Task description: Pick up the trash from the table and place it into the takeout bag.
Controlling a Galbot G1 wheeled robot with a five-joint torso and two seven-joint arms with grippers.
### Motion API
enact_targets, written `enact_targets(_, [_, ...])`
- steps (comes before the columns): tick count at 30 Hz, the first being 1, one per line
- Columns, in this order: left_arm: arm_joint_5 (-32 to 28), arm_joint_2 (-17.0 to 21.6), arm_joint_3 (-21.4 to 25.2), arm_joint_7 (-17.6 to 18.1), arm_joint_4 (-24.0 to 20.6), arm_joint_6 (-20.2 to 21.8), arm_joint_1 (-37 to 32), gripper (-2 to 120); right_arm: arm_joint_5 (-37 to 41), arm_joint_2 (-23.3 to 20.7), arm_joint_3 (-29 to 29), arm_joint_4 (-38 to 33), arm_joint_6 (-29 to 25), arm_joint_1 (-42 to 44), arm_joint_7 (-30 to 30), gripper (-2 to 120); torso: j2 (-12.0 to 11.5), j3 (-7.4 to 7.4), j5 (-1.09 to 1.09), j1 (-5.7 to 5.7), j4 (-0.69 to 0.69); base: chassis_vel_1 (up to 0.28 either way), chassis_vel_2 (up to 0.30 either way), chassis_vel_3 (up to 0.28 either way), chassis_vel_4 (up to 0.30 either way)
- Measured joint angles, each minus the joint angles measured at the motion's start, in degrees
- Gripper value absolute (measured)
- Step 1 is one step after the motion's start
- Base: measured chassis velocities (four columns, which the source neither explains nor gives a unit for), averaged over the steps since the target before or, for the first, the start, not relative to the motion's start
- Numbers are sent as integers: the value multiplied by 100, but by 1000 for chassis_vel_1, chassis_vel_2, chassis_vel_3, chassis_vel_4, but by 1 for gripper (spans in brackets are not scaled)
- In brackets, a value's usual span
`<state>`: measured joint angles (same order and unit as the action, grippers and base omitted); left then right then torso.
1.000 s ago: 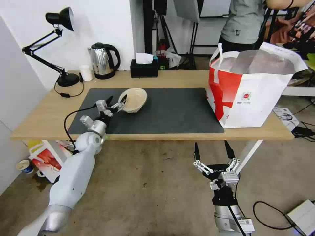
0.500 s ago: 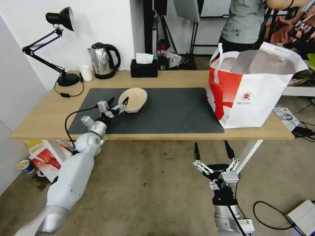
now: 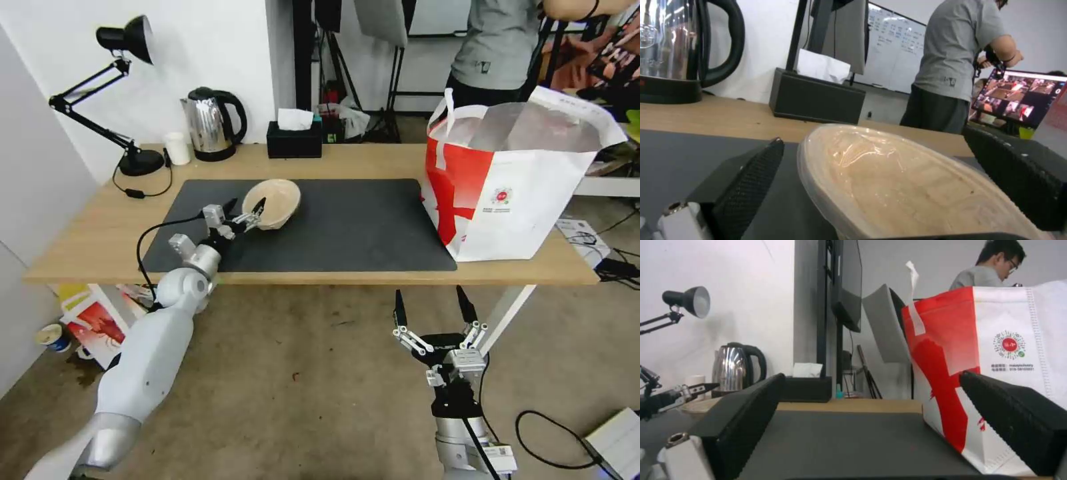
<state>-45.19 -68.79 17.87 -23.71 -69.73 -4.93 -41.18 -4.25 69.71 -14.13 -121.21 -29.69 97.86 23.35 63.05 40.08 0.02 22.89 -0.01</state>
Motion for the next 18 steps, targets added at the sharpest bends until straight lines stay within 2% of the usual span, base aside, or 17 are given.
enact_targets(18, [-4,-38,7,19,134,1,43,100,0,0,0,0,0,0,0,100,0,0,2,1,1,0,0,0,0])
